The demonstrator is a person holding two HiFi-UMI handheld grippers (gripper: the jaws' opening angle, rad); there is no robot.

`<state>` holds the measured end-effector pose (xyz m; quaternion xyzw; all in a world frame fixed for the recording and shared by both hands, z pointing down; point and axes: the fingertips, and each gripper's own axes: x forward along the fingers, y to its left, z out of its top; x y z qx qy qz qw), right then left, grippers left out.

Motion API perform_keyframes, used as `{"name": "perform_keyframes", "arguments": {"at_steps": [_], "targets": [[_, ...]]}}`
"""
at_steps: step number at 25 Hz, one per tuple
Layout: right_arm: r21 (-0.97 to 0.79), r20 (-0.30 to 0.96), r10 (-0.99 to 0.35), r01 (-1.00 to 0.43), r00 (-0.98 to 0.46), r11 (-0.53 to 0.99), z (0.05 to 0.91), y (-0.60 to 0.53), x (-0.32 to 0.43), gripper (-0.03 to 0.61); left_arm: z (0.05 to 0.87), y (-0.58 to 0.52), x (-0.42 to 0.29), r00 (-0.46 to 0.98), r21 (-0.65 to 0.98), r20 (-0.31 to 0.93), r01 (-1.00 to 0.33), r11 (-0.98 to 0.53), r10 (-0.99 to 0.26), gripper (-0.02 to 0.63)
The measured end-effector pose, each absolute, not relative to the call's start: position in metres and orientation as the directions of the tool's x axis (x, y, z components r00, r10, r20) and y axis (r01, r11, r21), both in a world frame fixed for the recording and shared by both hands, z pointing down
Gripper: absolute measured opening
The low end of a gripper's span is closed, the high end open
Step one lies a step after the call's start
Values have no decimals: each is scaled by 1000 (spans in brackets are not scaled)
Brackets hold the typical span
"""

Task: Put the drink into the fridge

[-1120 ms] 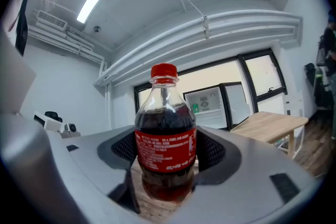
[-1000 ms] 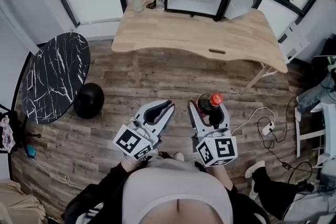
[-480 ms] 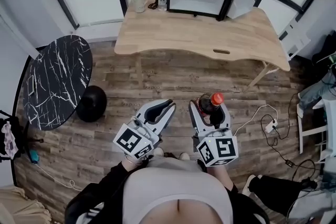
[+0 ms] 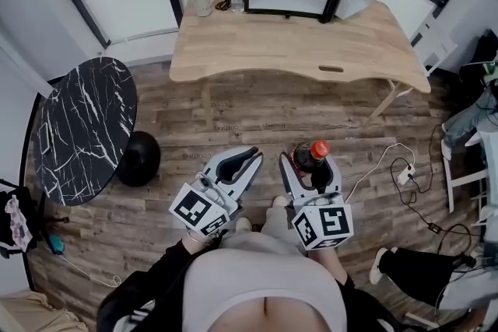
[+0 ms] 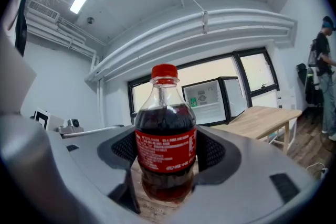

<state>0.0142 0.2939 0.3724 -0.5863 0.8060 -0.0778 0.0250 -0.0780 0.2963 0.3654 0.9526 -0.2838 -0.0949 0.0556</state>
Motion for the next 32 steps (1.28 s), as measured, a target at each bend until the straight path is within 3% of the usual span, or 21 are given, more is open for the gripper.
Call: {"name": "perform_keyframes", "arguments": {"at_steps": [15, 32], "targets": [[-119, 30, -918, -913, -396, 391, 368, 202, 3, 327, 365, 207, -76, 793, 150, -160, -569, -809, -588, 49], [-101, 23, -876, -873, -481, 477, 351, 28, 58, 327, 352, 41, -20, 734, 136, -173, -643, -754, -657, 49]]}}
